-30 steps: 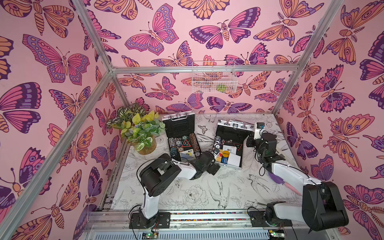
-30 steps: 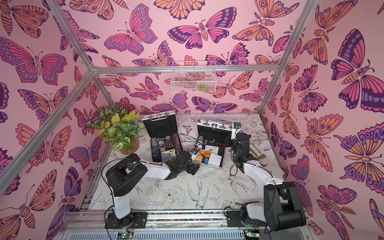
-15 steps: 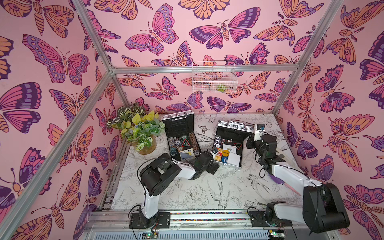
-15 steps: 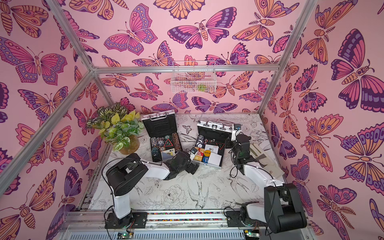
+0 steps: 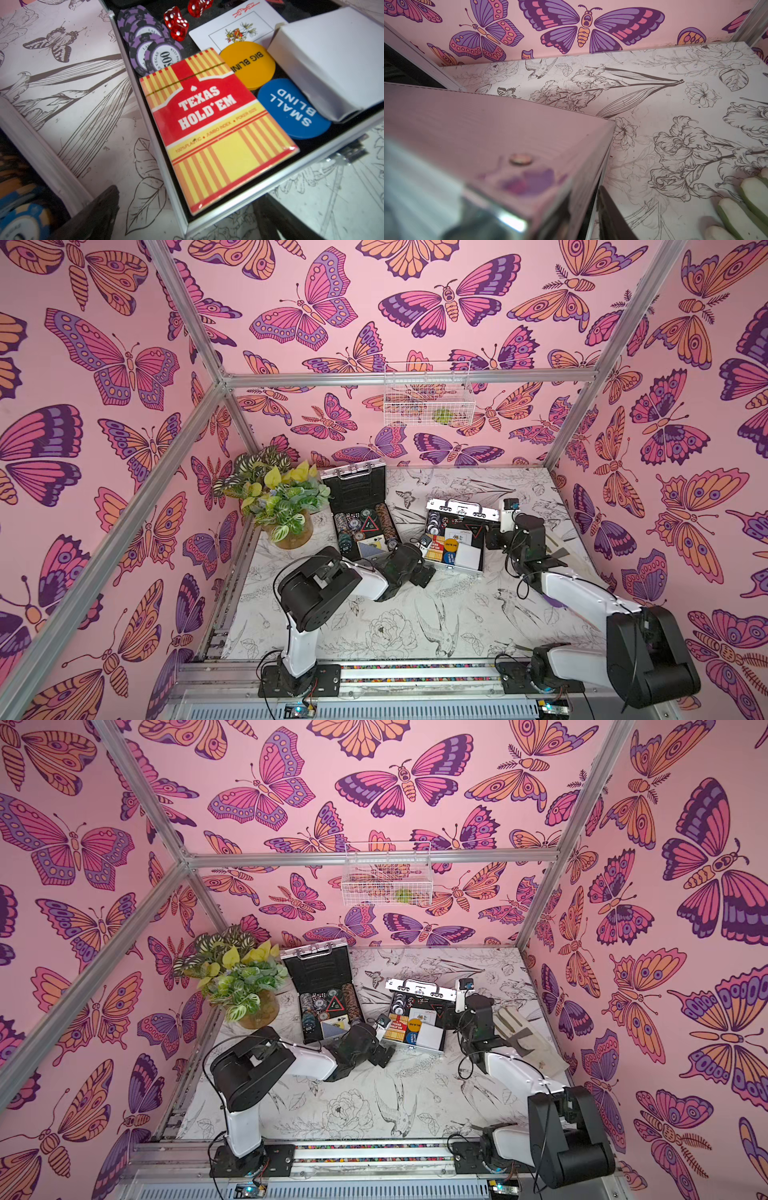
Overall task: Close the poker set cases
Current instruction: Close the lid of the poker set case.
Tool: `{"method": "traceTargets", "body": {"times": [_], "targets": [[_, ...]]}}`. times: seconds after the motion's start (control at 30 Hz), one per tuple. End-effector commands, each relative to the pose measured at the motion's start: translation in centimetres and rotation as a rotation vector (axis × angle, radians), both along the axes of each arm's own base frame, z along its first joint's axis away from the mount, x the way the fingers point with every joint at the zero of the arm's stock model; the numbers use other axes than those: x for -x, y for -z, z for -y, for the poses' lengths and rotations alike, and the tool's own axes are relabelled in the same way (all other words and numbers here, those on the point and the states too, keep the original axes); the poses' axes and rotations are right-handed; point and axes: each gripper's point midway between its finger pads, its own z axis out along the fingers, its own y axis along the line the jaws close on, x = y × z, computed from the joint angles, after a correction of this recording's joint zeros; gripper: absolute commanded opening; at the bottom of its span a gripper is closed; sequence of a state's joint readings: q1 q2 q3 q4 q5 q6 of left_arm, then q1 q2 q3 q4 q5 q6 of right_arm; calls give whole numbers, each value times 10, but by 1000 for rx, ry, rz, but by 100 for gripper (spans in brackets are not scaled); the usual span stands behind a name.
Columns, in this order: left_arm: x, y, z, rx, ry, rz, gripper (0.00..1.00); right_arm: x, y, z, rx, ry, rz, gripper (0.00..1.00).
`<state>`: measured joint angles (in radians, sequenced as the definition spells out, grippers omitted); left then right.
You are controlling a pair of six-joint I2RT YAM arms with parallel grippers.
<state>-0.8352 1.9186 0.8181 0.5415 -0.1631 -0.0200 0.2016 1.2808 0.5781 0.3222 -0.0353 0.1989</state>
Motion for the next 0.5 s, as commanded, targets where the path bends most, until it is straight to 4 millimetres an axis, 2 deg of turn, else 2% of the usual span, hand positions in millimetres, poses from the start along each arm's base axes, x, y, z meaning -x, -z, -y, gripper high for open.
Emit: {"method": "traceTargets", "body": {"times": [0.0, 0.47], "targets": [[-4, 7, -26, -57, -72, -2, 100, 2, -4, -3, -43, 29, -15, 44], [1, -5, -24, -35, -42, 11, 100, 13, 41, -20, -121, 126, -142, 51]]}}
